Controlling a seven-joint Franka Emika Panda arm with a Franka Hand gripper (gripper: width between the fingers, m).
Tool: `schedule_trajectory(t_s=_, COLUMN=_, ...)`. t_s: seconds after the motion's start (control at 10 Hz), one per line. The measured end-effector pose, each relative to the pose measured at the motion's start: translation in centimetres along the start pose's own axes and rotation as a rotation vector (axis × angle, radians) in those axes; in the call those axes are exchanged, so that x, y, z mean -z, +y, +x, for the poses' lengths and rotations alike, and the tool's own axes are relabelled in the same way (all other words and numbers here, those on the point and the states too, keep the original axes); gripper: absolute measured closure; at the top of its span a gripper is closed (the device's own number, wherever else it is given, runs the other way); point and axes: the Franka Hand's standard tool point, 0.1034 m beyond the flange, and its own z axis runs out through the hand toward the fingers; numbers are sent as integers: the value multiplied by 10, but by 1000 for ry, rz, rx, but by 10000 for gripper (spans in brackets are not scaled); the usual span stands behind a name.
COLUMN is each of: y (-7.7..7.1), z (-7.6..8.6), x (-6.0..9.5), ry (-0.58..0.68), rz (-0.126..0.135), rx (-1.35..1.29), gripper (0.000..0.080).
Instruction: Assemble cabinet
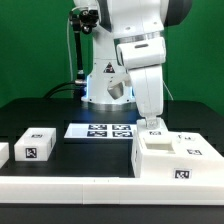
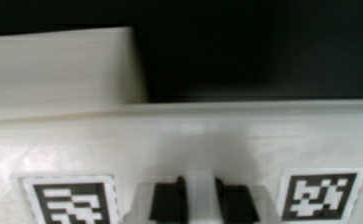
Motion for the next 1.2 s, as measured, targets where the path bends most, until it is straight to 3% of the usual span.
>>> schedule_trajectory(t_s=0.1, y=9, z=-1, x=-1, ry=5, rz=13, rx=30, gripper=737)
schedule_trajectory(t_s=0.6, y=9, z=-4, x=-4, ry=10, rz=14, rx=25, gripper=737)
schedule_trajectory(t_s=0.7, y=16, z=-5, x=-6, ry=17, rz=10, rx=28, gripper=737)
schedule_trajectory(t_s=1.0, y=52, z=-1, x=-5, ry=33, rz=29, rx=26, gripper=737)
schedule_trajectory(t_s=1.2, y=60, z=-2, x=-8, ry=42, rz=22, rx=17, gripper=736)
